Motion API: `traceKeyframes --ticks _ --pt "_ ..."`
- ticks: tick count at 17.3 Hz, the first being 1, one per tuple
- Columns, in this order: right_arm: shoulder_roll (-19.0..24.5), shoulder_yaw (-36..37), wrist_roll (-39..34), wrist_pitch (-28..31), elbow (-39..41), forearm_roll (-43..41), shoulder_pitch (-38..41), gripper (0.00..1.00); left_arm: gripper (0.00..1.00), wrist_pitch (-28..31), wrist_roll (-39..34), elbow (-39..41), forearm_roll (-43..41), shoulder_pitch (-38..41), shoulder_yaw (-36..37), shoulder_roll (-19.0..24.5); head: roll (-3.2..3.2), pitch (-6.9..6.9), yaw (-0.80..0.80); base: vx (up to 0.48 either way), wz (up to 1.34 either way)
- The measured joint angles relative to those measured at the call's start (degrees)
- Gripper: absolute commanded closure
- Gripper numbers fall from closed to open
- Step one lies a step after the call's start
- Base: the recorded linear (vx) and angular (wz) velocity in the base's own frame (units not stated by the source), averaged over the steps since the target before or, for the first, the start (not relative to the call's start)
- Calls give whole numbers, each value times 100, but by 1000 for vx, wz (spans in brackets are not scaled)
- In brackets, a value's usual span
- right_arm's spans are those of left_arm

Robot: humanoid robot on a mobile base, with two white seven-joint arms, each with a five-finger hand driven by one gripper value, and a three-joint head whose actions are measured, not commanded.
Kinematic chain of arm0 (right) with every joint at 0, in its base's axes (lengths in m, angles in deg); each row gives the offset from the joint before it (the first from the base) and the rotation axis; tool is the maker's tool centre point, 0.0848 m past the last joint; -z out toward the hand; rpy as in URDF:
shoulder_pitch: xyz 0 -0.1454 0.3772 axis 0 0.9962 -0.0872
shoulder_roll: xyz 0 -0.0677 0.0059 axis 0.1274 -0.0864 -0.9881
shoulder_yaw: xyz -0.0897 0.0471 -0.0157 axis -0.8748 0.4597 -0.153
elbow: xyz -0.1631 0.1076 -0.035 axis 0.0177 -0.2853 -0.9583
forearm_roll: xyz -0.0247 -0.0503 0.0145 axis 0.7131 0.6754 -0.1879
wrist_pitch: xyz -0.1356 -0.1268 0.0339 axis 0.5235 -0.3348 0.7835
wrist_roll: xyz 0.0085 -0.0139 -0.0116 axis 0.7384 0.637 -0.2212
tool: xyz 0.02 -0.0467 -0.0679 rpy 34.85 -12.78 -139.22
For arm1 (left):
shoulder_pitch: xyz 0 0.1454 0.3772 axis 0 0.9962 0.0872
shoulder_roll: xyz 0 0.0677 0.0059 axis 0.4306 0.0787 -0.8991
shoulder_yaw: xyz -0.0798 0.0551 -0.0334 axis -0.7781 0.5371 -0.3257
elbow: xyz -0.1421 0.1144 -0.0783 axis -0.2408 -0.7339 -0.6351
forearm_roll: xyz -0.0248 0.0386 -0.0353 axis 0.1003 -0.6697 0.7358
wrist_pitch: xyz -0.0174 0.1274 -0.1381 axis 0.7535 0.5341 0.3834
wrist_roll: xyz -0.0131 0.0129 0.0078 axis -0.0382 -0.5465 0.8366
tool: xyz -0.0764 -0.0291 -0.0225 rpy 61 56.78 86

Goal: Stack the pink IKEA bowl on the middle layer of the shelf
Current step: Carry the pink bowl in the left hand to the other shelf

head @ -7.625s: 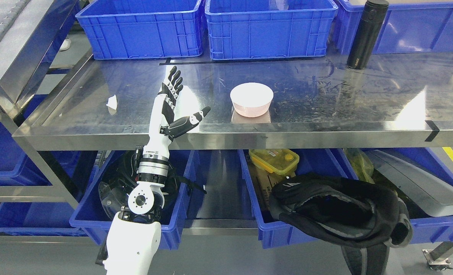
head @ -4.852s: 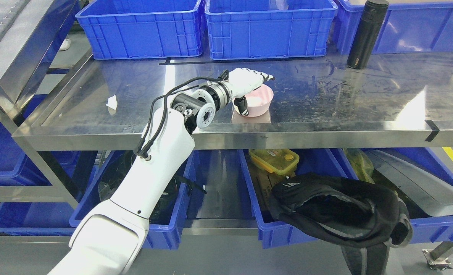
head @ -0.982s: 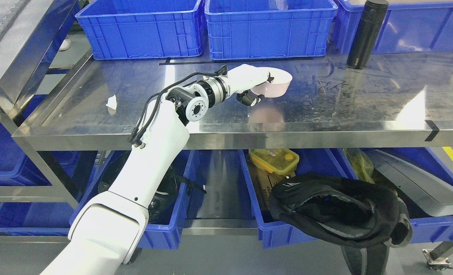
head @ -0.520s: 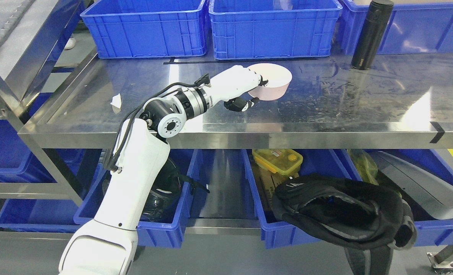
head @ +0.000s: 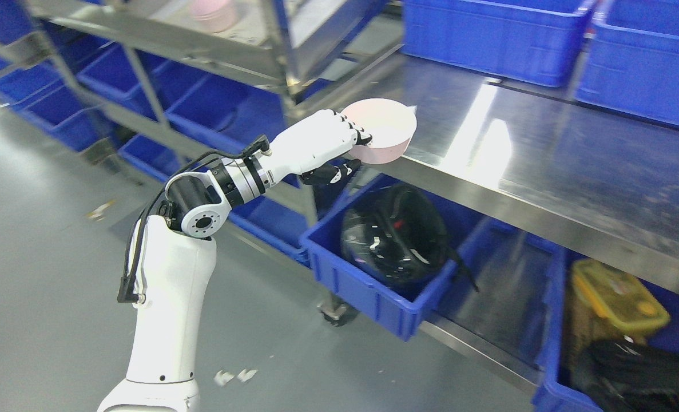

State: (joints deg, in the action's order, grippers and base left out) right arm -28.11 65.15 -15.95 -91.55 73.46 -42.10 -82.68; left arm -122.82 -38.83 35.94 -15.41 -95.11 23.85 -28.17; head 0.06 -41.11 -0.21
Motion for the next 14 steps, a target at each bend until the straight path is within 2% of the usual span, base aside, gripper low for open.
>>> traceKeyframes --ticks 7,14 --pt "0 0 0 0 0 0 0 0 98 -5 7 308 103 389 -314 -126 0 -3 0 -2 1429" --pt "0 0 0 0 0 0 -2 0 98 -7 -25 435 163 579 -426 -176 0 -3 0 169 768"
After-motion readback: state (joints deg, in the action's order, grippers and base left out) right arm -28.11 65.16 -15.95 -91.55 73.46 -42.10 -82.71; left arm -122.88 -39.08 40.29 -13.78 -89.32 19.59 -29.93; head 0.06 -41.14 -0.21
